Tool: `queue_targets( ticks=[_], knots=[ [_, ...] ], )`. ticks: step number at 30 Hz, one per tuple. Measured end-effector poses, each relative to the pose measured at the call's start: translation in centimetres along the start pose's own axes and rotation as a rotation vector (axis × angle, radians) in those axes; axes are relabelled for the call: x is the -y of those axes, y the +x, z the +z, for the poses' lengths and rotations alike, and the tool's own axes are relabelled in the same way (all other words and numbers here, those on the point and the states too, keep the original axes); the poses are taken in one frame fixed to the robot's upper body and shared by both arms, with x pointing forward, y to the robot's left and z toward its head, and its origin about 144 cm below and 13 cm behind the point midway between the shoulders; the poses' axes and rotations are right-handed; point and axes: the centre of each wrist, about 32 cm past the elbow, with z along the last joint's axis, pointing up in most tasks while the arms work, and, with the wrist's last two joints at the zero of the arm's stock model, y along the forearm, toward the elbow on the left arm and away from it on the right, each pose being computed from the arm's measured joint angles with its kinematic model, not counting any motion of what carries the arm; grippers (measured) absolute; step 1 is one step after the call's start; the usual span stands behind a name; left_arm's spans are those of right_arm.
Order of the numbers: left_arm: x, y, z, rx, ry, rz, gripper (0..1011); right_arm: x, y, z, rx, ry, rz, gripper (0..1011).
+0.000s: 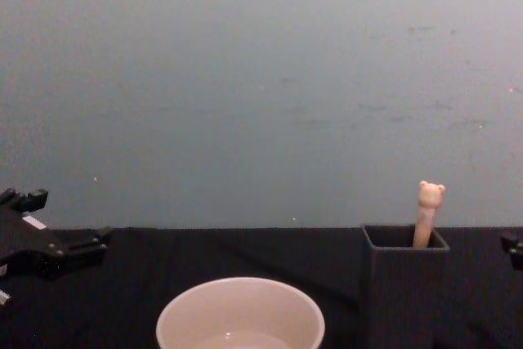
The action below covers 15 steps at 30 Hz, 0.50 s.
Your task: Pick up the stirring spoon with one hand, stir inside the cup, then place it back in its original position.
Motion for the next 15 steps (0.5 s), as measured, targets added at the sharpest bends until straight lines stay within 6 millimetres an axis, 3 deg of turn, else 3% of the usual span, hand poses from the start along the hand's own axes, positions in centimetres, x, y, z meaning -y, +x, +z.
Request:
queue_targets(
  ticks=[15],
  knots=[
    [0.00,0.00,0.00,0.000,0.000,0.000,1001,0.00,0.00,0.00,0.000,0.000,0.000,1002]
  ],
)
